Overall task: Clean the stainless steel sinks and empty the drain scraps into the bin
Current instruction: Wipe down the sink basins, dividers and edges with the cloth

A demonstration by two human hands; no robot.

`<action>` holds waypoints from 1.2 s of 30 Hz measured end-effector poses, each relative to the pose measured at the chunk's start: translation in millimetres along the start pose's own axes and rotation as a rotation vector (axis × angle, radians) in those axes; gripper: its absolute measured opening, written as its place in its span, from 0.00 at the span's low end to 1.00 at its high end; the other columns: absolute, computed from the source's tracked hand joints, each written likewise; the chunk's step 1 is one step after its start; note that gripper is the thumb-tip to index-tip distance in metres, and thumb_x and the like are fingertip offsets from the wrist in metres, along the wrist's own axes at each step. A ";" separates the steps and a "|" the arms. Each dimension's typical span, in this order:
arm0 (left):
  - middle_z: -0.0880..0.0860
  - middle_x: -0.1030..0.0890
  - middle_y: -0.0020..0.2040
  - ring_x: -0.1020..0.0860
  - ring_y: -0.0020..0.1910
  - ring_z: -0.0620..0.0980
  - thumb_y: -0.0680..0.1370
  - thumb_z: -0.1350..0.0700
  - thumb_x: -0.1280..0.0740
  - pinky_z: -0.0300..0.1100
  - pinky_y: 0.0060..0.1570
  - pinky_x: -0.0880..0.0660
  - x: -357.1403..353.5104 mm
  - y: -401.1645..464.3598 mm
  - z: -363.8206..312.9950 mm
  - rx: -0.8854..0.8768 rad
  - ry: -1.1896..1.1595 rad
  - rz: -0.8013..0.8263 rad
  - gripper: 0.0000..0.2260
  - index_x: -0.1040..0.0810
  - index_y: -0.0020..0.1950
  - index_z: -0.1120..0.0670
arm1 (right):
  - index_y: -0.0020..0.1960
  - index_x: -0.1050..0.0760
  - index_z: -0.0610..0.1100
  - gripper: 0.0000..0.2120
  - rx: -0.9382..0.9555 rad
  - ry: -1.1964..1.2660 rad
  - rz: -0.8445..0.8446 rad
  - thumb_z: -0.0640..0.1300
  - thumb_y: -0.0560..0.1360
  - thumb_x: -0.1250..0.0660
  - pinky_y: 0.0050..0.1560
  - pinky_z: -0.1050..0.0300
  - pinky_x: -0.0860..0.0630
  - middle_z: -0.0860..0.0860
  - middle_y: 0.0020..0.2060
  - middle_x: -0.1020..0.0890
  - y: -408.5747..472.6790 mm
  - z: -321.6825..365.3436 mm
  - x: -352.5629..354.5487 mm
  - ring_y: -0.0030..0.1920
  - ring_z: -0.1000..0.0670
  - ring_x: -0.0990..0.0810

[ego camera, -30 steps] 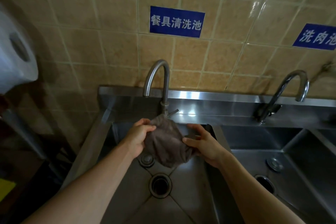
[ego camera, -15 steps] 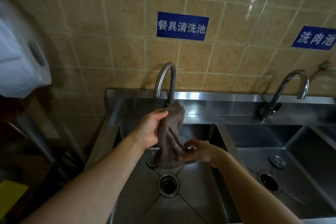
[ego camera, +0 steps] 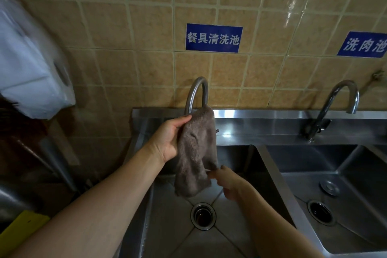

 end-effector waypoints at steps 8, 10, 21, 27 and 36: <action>0.58 0.19 0.45 0.21 0.46 0.53 0.80 0.57 0.42 0.47 0.53 0.27 14.0 -8.9 -27.8 -0.086 -0.067 -0.075 0.11 0.22 0.51 0.61 | 0.57 0.26 0.46 0.20 0.201 0.569 0.126 0.39 0.64 0.35 0.62 0.50 0.41 0.50 0.51 0.19 -6.4 9.3 -11.6 0.57 0.51 0.25; 0.58 0.19 0.44 0.20 0.44 0.53 0.81 0.57 0.41 0.46 0.50 0.26 28.2 -10.0 -29.7 -0.085 -0.067 -0.167 0.11 0.22 0.49 0.61 | 0.51 0.25 0.43 0.11 0.266 0.670 0.033 0.35 0.73 0.42 0.54 0.55 0.34 0.49 0.41 0.20 -3.3 18.1 2.6 0.47 0.50 0.24; 0.57 0.22 0.45 0.20 0.40 0.52 0.77 0.67 0.37 0.44 0.41 0.26 76.6 -6.4 -21.4 -0.077 -0.062 -0.378 0.11 0.24 0.57 0.60 | 0.60 0.25 0.43 0.25 0.239 0.486 0.178 0.24 0.67 0.35 0.45 0.48 0.22 0.39 0.54 0.21 0.2 31.8 42.8 0.53 0.38 0.21; 0.60 0.24 0.51 0.24 0.47 0.53 0.69 0.78 0.36 0.38 0.35 0.24 98.6 -9.2 -12.5 0.091 1.058 -0.260 0.21 0.23 0.51 0.53 | 0.41 0.19 0.47 0.24 0.426 0.059 -0.254 0.19 0.67 0.37 0.43 0.60 0.21 0.46 0.44 0.18 -3.0 45.9 70.8 0.50 0.42 0.19; 0.52 0.23 0.33 0.29 0.31 0.45 0.77 0.55 0.31 0.34 0.27 0.35 90.7 -2.4 -1.7 0.127 1.162 -0.250 0.07 0.20 0.40 0.57 | 0.49 0.21 0.49 0.08 0.419 -0.994 -0.457 0.52 0.78 0.37 0.55 0.49 0.24 0.48 0.52 0.26 -16.6 61.4 101.2 0.50 0.48 0.24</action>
Point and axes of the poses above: each hand's wrist, its own y-axis towards the middle knuckle, its own x-axis out of the back of the hand, z = x × y, the point moved 3 cm from there along y, towards the middle knuckle
